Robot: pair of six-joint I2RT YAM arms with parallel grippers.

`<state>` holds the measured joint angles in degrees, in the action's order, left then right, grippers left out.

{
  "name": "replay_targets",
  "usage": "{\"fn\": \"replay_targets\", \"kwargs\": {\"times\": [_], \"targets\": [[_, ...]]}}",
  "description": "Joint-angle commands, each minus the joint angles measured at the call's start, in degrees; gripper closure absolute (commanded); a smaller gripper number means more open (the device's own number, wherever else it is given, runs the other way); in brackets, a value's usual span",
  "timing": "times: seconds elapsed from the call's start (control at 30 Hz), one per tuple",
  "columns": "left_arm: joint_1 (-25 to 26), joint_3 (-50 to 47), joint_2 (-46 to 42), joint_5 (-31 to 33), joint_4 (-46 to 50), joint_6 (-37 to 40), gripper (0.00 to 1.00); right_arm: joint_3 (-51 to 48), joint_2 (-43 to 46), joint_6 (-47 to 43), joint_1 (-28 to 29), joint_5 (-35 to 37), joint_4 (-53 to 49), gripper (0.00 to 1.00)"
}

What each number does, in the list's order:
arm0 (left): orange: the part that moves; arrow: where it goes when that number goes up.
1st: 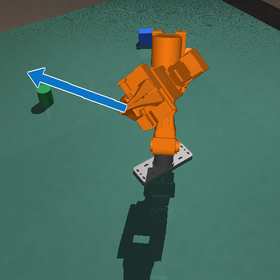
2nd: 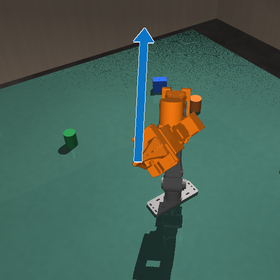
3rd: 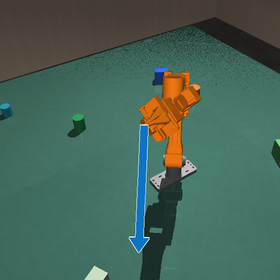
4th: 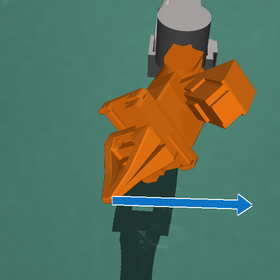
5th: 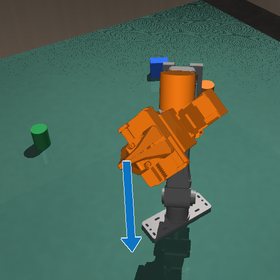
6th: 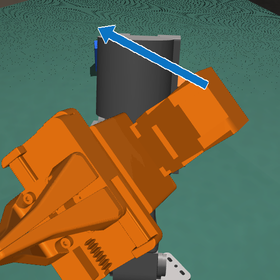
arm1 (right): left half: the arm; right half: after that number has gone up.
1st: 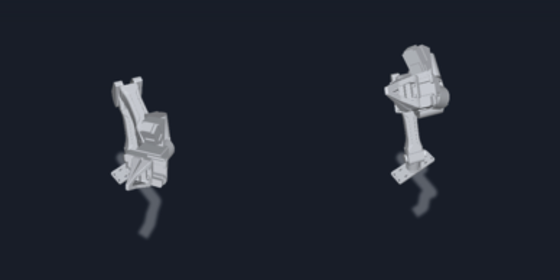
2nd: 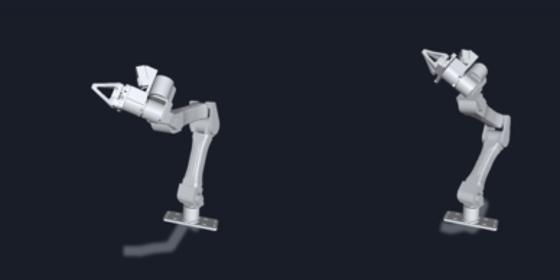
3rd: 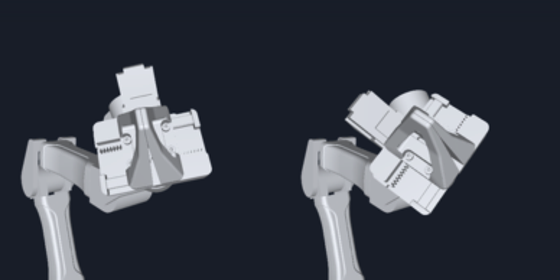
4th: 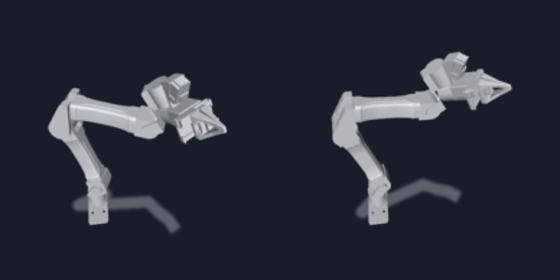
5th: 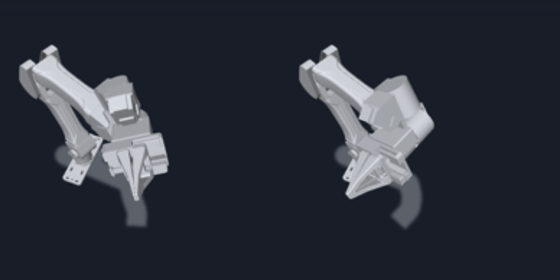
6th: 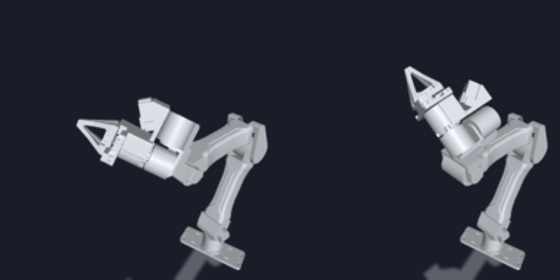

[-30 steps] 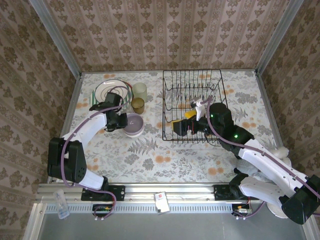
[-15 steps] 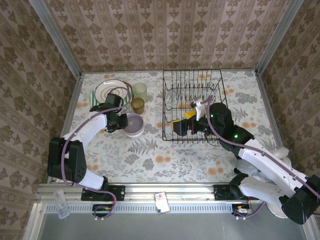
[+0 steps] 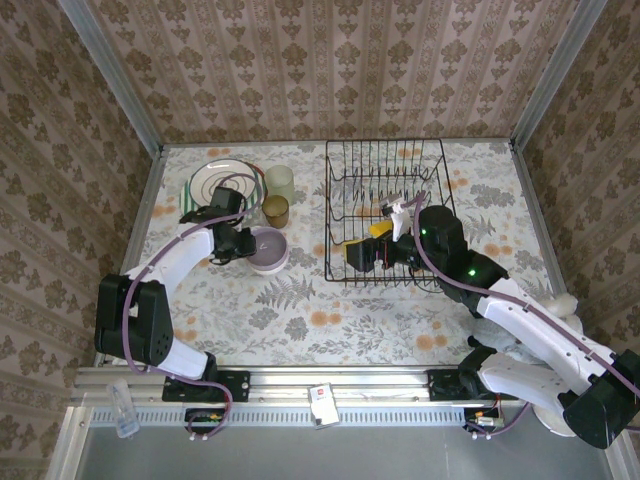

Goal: Unload the mixed dishes from the dish rack

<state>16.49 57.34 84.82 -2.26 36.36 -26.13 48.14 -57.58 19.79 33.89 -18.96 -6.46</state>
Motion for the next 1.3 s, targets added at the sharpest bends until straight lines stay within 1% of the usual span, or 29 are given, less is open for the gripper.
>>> {"fn": "replay_targets", "kwargs": {"times": [0.0, 0.23, 0.37, 0.4, 0.43, 0.63, 0.7, 0.77, 0.8, 0.9, 1.0, 1.07, 1.17, 1.2, 1.27], "targets": [[0.4, 1.0, -0.1, -0.3, 0.3, -0.5, 0.73, -0.9, 0.4, 0.9, -0.1, -1.7, -0.4, 0.0], [0.4, 2.3, -1.4, 0.1, 1.4, -0.2, 0.51, -0.9, 1.1, 1.0, -0.1, -1.5, -0.5, 0.0], [0.3, 2.9, -2.4, 0.5, 2.3, 0.2, 0.32, -0.9, 1.3, 0.9, -0.1, -1.3, -0.7, 0.0], [0.3, 3.2, -2.6, 0.6, 2.6, 0.2, 0.2, -0.9, 1.4, 0.9, -0.1, -1.2, -0.8, 0.0], [0.3, 3.5, -2.9, 0.9, 3.0, 0.3, 0.01, -0.9, 1.4, 0.9, -0.1, -1.2, -0.9, 0.0], [0.2, 5.6, -6.2, 2.9, 5.1, 0.9, 0.0, -0.3, 2.6, 0.8, -0.1, 1.5, -2.7, 0.0], [0.2, 6.5, -7.7, 3.3, 5.6, 1.0, 0.0, 0.2, 3.1, 0.5, -0.2, 4.3, -4.4, 0.0], [0.3, 7.3, -9.4, 3.0, 5.6, 1.4, 0.0, 1.1, 3.1, 1.4, -1.1, 9.8, -7.4, 0.0], [0.4, 7.7, -10.2, 2.8, 5.5, 1.6, 0.0, 1.5, 3.0, 2.2, -1.9, 11.4, -8.6, 0.0], [0.7, 9.0, -12.9, 0.1, 4.3, 2.1, 0.0, 2.6, 2.0, 4.9, -6.6, 15.4, -13.0, 0.0], [2.5, 10.9, -14.2, -1.0, 4.1, 2.5, 0.0, 1.9, 1.6, 8.2, -13.9, 18.5, -15.1, 0.0], [5.1, 12.9, -13.5, -0.8, 4.6, 3.0, 0.0, 1.3, 0.3, 9.5, -18.3, 22.3, -15.7, 0.0], [9.2, 15.8, -11.1, -0.8, 5.1, 4.5, 0.0, 0.8, -2.9, 9.6, -23.4, 27.5, -15.0, 0.02], [11.9, 16.4, -10.2, -0.5, 5.1, 5.0, 0.0, 0.6, -4.1, 9.4, -24.8, 28.3, -14.5, 0.02], [14.7, 17.1, -8.6, 0.1, 4.8, 5.5, 0.0, 1.5, -8.2, 8.2, -27.4, 31.0, -14.6, 0.08]]}}
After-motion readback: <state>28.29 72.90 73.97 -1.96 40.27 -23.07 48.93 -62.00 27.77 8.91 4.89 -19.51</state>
